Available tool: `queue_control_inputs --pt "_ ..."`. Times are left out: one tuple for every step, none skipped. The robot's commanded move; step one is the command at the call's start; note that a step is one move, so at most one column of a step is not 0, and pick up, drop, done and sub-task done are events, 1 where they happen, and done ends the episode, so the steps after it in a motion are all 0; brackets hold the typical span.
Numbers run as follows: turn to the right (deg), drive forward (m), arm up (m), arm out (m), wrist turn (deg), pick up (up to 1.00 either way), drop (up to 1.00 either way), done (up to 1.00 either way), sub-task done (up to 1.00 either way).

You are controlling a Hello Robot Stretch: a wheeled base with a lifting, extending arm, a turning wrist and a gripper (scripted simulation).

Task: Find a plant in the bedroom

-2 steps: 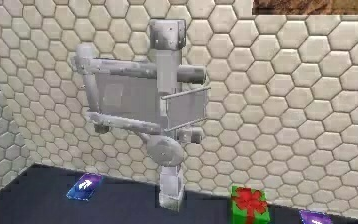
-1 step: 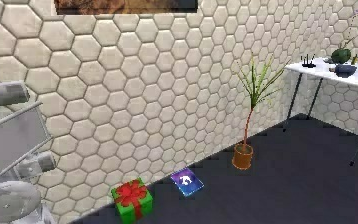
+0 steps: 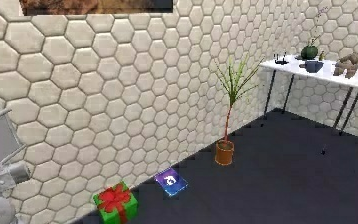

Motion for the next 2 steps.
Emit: queue_control_inputs --pt "0.0 0.35 0.0 0.0 0.0 0.0 0.0 0.0 0.0" --pt "-45.0 0.0 0.0 0.0 0.0 0.0 0.0 0.0 0.0"
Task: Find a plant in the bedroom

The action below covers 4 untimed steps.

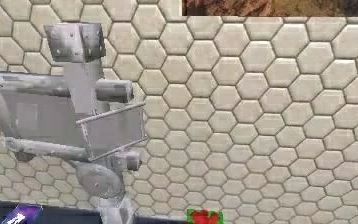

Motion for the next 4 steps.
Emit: queue_control_inputs --pt "-45.0 0.0 0.0 0.0 0.0 0.0 0.0 0.0 0.0" --pt "-36.0 0.0 0.0 0.0 0.0 0.0 0.0 0.0 0.0" --pt "0.0 1.0 0.0 0.0 0.0 0.0 0.0 0.0 0.0" --pt "-6.0 0.0 0.0 0.0 0.0 0.0 0.0 0.0 0.0"
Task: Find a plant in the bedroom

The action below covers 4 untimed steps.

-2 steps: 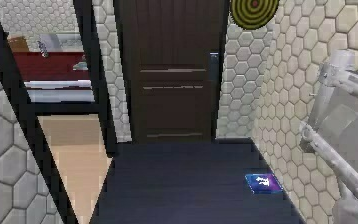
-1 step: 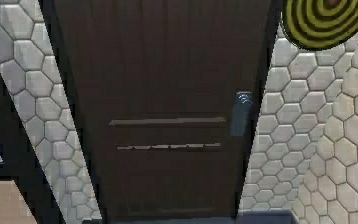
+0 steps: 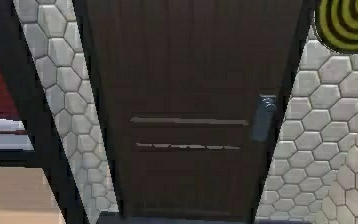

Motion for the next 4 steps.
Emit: queue_control_inputs --pt "0.0 0.45 0.0 0.0 0.0 0.0 0.0 0.0 0.0" --pt "-45.0 0.0 0.0 0.0 0.0 0.0 0.0 0.0 0.0" --pt "-39.0 0.0 0.0 0.0 0.0 0.0 0.0 0.0 0.0" --pt "0.0 1.0 0.0 0.0 0.0 0.0 0.0 0.0 0.0"
